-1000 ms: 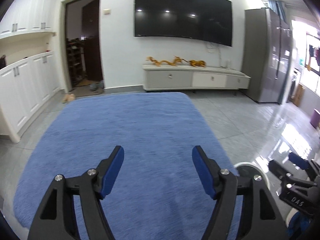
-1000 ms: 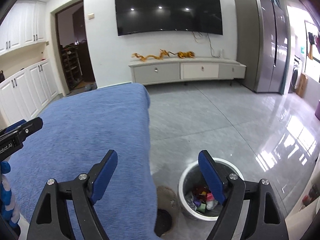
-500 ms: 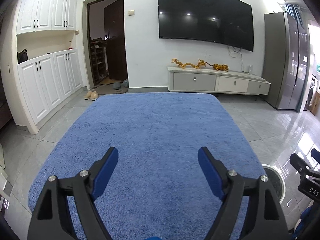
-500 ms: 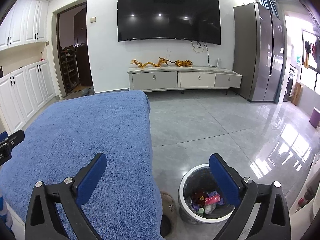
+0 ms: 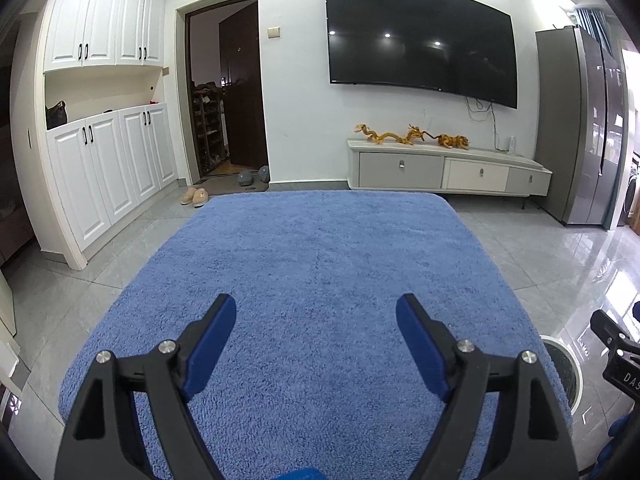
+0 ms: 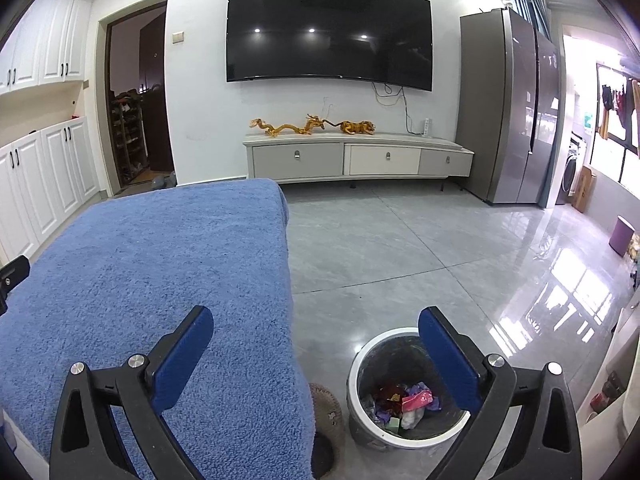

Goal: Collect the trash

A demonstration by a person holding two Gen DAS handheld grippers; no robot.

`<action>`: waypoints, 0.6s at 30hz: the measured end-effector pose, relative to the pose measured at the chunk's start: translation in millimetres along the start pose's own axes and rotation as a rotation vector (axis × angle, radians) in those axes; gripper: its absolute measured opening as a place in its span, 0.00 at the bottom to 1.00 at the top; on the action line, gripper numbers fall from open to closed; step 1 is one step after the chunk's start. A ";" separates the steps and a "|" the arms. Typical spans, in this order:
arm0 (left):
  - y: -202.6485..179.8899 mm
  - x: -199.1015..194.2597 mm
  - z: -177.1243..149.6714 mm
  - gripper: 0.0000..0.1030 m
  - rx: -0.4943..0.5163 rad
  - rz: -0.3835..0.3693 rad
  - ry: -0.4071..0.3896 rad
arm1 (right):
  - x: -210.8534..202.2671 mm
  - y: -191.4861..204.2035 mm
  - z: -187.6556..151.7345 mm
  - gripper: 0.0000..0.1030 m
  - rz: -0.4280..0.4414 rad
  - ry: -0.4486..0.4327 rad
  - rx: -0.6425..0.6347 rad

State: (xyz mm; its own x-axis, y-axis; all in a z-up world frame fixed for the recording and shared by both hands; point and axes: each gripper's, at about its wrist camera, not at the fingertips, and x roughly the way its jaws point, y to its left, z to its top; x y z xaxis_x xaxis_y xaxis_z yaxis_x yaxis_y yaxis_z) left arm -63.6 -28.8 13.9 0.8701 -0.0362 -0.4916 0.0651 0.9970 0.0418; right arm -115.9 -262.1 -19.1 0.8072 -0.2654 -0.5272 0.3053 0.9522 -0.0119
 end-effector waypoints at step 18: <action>-7.8 -3.4 -1.7 0.79 0.025 -0.007 -0.013 | -9.4 -17.1 1.2 1.00 -0.061 -0.063 0.033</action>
State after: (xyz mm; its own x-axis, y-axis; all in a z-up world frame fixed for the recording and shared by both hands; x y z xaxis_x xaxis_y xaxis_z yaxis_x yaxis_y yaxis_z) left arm -67.9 -36.3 13.7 0.8760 -0.0439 -0.4803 0.0830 0.9947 0.0604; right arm -128.1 -276.1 -12.9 0.8164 -0.3326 -0.4720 0.3705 0.9287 -0.0136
